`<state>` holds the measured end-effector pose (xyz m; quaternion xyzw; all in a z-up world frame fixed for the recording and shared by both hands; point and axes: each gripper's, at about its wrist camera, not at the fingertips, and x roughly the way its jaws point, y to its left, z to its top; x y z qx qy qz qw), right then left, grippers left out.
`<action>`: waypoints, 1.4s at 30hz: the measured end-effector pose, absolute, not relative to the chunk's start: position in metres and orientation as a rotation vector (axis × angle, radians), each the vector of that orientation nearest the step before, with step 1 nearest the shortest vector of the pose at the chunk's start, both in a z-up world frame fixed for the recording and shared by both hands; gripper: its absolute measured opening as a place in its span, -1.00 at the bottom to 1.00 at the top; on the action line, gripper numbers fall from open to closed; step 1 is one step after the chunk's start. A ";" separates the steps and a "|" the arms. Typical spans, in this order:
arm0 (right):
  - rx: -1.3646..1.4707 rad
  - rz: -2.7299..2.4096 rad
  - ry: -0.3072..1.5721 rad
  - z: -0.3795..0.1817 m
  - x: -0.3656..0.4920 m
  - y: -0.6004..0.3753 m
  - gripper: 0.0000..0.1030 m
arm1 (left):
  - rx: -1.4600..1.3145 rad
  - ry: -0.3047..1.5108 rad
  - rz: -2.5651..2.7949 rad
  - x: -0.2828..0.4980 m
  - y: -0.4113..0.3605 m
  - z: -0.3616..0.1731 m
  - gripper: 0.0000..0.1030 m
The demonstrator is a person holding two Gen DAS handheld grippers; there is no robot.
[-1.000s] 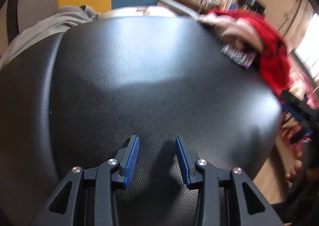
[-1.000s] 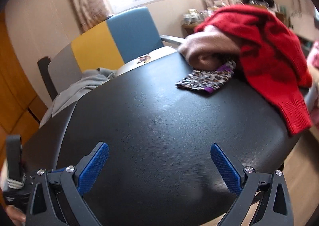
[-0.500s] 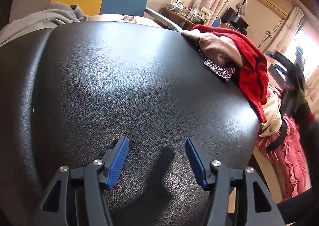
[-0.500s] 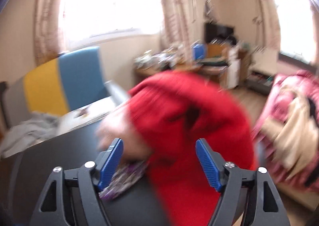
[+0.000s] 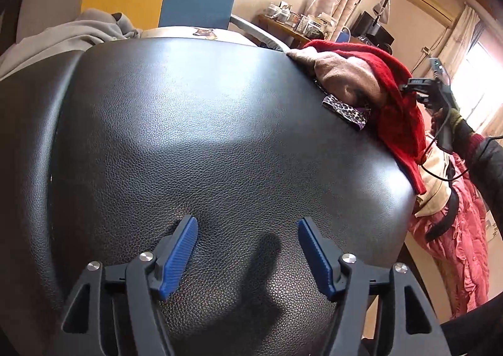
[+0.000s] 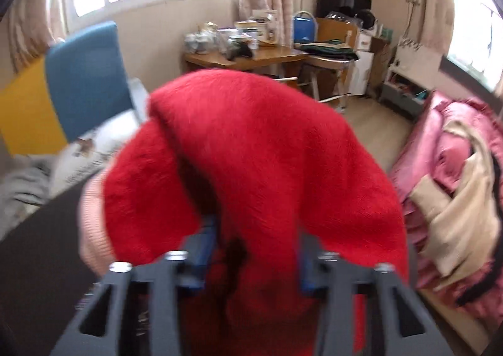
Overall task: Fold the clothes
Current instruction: 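Grasp the red sweater with the right tool and lift it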
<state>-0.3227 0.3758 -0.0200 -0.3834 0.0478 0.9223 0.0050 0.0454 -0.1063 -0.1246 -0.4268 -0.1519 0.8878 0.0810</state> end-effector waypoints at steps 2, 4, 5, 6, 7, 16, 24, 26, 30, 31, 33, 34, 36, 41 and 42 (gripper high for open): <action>-1.230 2.969 0.268 -0.021 -0.307 0.372 -0.72 | -1.277 -0.411 2.668 0.044 -0.101 -0.125 0.38; -1.304 3.087 0.393 -0.027 -0.283 0.355 -0.85 | -1.286 -0.408 2.666 0.043 -0.099 -0.124 0.38; -1.374 3.161 0.430 -0.031 -0.269 0.340 -1.00 | -1.292 -0.415 2.660 0.043 -0.100 -0.124 0.38; -1.459 3.214 0.422 -0.038 -0.253 0.319 -1.00 | -1.297 -0.423 2.654 0.043 -0.100 -0.123 0.38; -1.545 3.254 0.389 -0.045 -0.236 0.296 -1.00 | -1.303 -0.430 2.649 0.043 -0.100 -0.123 0.38; -1.446 3.252 0.291 -0.043 -0.186 0.269 -0.12 | -1.331 -0.496 2.595 0.036 -0.100 -0.112 0.37; -0.858 2.977 0.300 0.001 -0.198 0.393 1.00 | -1.195 -0.503 2.514 -0.011 -0.070 -0.062 0.33; -0.849 2.883 0.505 -0.016 -0.191 0.435 1.00 | -1.119 -0.462 2.456 -0.040 -0.047 -0.038 0.34; -0.895 2.732 0.949 -0.064 -0.177 0.504 1.00 | -1.044 -0.452 2.298 -0.110 0.019 0.000 0.36; -0.897 2.717 1.032 -0.071 -0.174 0.513 1.00 | -1.031 -0.465 2.256 -0.128 0.038 0.009 0.36; -0.888 2.723 1.153 -0.080 -0.172 0.520 1.00 | -1.025 -0.474 2.190 -0.163 0.078 0.022 0.36; -0.885 2.747 1.183 -0.081 -0.172 0.517 1.00 | -1.026 -0.474 2.167 -0.179 0.097 0.027 0.36; -0.879 2.793 1.245 -0.083 -0.173 0.512 1.00 | -1.028 -0.472 2.120 -0.210 0.135 0.037 0.36; -0.869 2.921 1.319 -0.081 -0.177 0.489 1.00 | -1.126 -0.467 2.063 -0.277 0.209 0.033 0.36; -0.889 2.944 1.299 -0.081 -0.178 0.481 1.00 | -1.147 -0.467 2.054 -0.289 0.222 0.031 0.36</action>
